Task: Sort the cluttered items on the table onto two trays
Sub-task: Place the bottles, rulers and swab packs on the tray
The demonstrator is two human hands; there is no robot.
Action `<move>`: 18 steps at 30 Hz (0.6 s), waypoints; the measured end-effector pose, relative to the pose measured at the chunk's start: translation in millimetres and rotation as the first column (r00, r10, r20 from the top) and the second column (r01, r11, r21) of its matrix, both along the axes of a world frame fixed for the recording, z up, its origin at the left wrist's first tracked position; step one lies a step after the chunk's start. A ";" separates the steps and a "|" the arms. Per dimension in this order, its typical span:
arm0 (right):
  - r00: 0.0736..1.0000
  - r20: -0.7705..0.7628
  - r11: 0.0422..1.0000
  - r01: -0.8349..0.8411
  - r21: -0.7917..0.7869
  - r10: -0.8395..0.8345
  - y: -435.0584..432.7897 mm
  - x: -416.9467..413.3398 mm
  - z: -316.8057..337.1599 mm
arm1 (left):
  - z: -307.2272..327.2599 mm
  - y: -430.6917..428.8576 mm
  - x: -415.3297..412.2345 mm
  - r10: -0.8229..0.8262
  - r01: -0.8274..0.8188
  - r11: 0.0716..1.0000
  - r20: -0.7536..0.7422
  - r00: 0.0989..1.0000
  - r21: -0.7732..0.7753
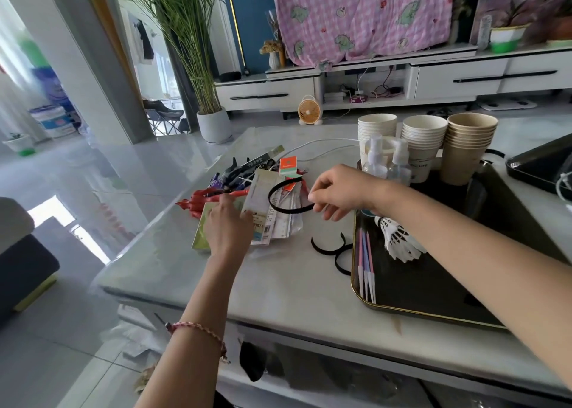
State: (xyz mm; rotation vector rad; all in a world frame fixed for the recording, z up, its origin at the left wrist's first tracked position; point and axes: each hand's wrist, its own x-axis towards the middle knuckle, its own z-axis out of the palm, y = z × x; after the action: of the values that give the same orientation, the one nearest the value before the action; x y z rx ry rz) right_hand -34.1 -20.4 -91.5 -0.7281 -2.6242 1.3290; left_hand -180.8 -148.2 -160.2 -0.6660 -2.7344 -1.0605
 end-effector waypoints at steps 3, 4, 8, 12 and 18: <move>1.000 0.025 1.000 0.009 -0.015 -0.009 1.9 -3.4 -6.6 | -4.0 4.6 -2.2 -0.004 0.007 0.997 0.046 0.999 -0.078; 1.000 0.030 1.000 0.011 -0.019 -0.010 2.5 -3.8 -8.5 | -6.2 6.7 -2.6 -0.013 0.018 0.995 0.055 0.998 -0.095; 0.999 0.036 0.999 0.013 -0.032 -0.012 4.4 -5.0 -12.5 | -7.8 13.0 -1.6 -0.023 0.030 0.996 0.080 0.997 -0.085; 1.000 0.030 1.000 0.006 -0.020 -0.005 5.9 -4.5 -11.9 | 12.4 9.7 16.3 0.080 -0.080 0.997 -0.011 0.997 0.014; 0.996 -0.078 0.977 -0.050 -0.205 0.035 2.4 1.8 3.5 | 39.5 1.7 59.9 0.119 -0.045 0.894 -0.139 0.983 0.446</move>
State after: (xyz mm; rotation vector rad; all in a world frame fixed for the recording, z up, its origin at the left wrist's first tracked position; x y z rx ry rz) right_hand -32.3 -18.0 -88.1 -0.6366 -2.4823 1.6269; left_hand -121.0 -146.5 -120.7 -0.5278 -2.2421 -1.4667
